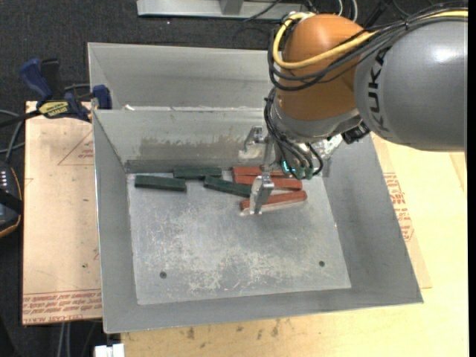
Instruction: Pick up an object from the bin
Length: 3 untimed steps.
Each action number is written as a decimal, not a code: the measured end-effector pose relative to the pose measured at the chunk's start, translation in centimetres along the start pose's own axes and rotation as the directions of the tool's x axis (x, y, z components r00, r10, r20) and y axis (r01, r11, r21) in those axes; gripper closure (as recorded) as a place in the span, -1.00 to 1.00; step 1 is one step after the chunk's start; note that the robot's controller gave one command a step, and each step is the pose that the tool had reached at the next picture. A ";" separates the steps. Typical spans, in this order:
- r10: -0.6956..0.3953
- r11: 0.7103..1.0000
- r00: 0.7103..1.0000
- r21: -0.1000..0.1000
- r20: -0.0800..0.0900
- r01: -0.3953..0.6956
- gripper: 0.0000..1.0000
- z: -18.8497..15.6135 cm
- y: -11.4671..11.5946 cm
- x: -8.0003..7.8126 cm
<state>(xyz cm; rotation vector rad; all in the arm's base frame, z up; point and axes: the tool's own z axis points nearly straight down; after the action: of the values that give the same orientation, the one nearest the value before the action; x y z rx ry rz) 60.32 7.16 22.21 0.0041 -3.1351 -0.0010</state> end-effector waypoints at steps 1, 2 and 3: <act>0.002 1.000 1.000 -0.001 0.008 -0.002 -1.00 -0.5 0.0 -0.1; -0.060 0.998 0.998 -0.001 0.015 0.060 -1.00 3.0 -3.0 -0.3; 0.006 1.000 1.000 -0.001 0.018 -0.006 1.00 14.4 -5.8 2.0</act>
Offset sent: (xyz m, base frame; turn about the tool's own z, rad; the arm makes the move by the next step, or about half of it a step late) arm 0.0011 -0.0634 -0.0672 -0.1094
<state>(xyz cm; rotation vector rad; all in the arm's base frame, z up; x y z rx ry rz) 58.24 1.38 7.80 -0.0057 -3.1534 -0.0029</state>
